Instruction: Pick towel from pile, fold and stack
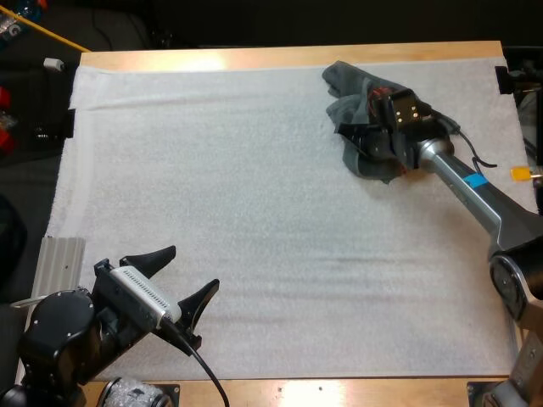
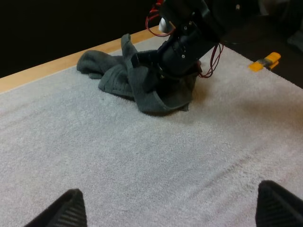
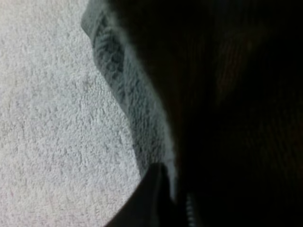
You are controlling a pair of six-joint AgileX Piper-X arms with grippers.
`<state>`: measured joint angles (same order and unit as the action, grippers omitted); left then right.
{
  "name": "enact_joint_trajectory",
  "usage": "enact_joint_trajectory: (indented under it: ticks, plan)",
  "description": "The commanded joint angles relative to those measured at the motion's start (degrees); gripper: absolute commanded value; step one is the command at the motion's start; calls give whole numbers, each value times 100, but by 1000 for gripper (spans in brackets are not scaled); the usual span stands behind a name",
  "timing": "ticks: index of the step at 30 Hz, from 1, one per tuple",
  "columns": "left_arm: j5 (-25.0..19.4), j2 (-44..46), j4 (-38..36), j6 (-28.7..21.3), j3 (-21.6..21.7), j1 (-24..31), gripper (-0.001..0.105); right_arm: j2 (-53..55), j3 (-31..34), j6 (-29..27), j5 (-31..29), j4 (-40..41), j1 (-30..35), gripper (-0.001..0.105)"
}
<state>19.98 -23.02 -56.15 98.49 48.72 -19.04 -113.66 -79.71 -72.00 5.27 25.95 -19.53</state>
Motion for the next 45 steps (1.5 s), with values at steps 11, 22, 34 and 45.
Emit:
enact_joint_trajectory:
  ticks: [11, 22, 34, 45]
  plan:
    - [45, 4, 33, 60, 48, -31, 71, 1299, -61, -1453, -42, 71, -164, 0]
    - [45, 4, 33, 60, 48, -31, 71, 3457, -61, -2132, -42, 981, -538, 0]
    - [45, 4, 33, 60, 48, -31, 71, 4601, -61, -1707, 5, 1516, -2075, 0]
    - [45, 4, 33, 60, 48, -31, 71, 4480, -98, -1421, -25, 892, -3282, 0]
